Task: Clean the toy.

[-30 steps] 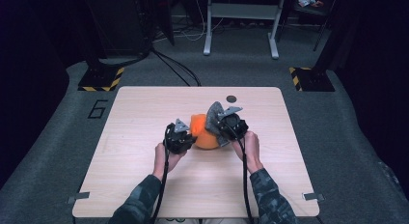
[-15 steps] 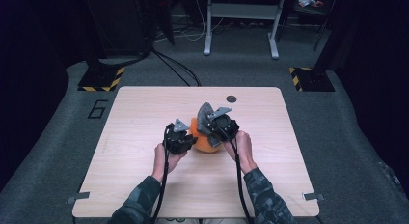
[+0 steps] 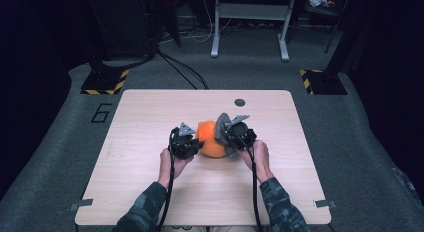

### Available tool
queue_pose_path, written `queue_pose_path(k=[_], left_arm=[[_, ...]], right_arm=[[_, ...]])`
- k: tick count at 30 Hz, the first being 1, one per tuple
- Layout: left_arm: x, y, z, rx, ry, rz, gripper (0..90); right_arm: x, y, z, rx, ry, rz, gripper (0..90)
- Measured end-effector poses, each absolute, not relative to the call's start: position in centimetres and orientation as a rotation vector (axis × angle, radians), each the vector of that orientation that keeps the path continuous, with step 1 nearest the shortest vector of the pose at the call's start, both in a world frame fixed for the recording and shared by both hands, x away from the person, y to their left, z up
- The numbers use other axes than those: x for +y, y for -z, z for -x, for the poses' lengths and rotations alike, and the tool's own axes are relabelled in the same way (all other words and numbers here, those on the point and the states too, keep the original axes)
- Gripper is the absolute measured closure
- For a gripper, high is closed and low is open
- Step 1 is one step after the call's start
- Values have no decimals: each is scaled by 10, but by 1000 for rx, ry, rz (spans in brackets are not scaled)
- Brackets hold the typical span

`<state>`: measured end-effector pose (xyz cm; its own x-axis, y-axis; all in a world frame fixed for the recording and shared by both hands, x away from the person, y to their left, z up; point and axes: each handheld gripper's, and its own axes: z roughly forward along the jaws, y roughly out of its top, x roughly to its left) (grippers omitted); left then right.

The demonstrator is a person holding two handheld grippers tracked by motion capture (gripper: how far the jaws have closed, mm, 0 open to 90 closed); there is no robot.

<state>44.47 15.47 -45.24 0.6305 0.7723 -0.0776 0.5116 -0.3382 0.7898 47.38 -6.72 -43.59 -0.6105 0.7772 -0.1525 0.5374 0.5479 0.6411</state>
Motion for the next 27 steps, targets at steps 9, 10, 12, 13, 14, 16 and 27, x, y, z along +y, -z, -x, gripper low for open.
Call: queue_pose_path(k=[9, 10, 12, 13, 14, 16, 27], left_arm=[[157, 453, -446, 1010, -395, -2026, 764], [156, 454, -445, 1006, -394, -2021, 764], [156, 456, -445, 1010, -392, -2011, 764], [156, 456, -445, 1009, -392, -2011, 765], [156, 456, -445, 1005, -395, -2018, 765], [156, 456, -445, 1007, -393, -2018, 764], [162, 456, -445, 1023, -391, -2029, 761]], right_arm=[[-75, 453, -481, 2387, -719, -1154, 711], [-76, 458, -483, 2392, -699, -1172, 711], [-77, 463, -486, 2389, -694, -1176, 711], [-78, 465, -487, 2400, -679, -1191, 711], [-78, 467, -488, 2398, -672, -1208, 711], [-77, 472, -489, 2401, -649, -1240, 711], [-84, 473, -492, 2399, -637, -1262, 716]])
